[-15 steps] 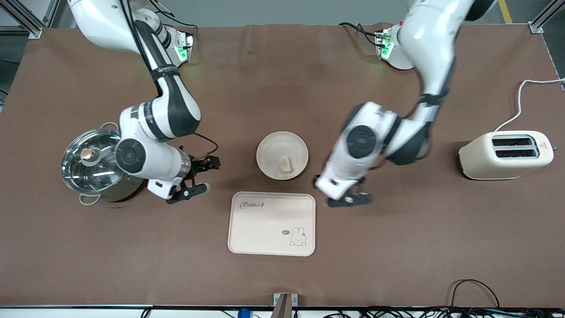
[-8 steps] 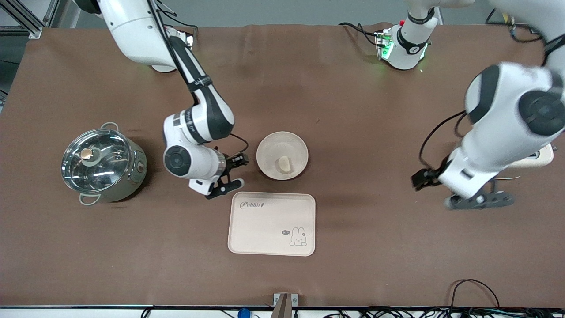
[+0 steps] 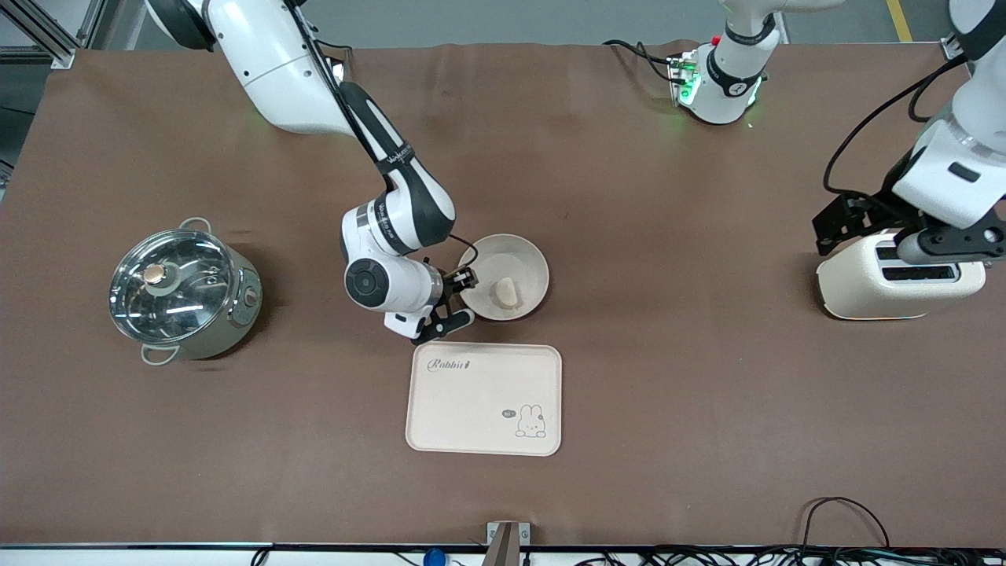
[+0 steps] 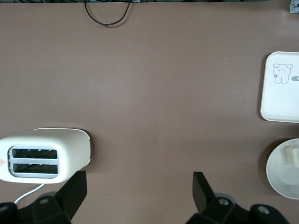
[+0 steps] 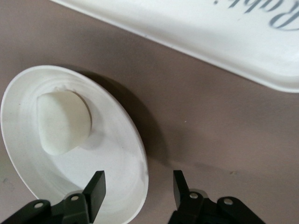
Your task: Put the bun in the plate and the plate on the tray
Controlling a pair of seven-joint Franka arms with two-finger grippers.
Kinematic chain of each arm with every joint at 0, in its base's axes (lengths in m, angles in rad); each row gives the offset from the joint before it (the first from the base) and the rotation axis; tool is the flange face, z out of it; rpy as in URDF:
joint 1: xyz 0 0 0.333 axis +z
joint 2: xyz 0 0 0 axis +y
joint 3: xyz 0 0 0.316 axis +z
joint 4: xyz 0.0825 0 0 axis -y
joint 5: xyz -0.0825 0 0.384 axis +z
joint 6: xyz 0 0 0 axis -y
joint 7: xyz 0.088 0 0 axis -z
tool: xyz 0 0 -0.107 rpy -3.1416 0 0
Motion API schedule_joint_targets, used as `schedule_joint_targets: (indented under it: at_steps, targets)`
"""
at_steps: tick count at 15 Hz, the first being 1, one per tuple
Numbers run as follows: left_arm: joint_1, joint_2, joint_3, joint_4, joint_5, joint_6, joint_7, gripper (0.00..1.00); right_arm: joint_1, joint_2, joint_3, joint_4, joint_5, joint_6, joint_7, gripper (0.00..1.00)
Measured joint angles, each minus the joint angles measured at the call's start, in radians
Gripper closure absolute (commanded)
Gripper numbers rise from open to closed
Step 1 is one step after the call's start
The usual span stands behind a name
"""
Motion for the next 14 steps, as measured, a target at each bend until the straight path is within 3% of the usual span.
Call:
schedule_joint_targets:
  at_steps: [2, 4, 7, 9, 12, 14]
  targets:
    - [0.056, -0.015, -0.042, -0.021, -0.002, -0.001, 0.014, 0.00, 0.001, 0.006, 0.004, 0.000, 0.001, 0.005, 0.000, 0.45]
    - [0.075, -0.029, -0.040, -0.040, -0.007, -0.001, 0.039, 0.00, 0.004, 0.013, 0.006, 0.000, 0.007, 0.017, 0.000, 0.50]
    - [0.036, -0.046, 0.058, -0.062, -0.057, -0.002, 0.091, 0.00, 0.008, 0.029, 0.007, 0.000, 0.021, 0.027, 0.000, 0.61]
    - [0.014, -0.058, 0.119, -0.083, -0.086, -0.002, 0.126, 0.00, 0.009, 0.032, 0.007, 0.000, 0.036, 0.030, -0.001, 0.77]
    - [0.003, -0.075, 0.127, -0.109, -0.090, 0.001, 0.130, 0.00, 0.009, 0.032, 0.007, 0.001, 0.038, 0.031, -0.001, 0.93]
    - [-0.006, -0.076, 0.120, -0.110, -0.090, 0.004, 0.129, 0.00, 0.009, 0.032, 0.007, 0.002, 0.039, 0.031, 0.000, 0.96]
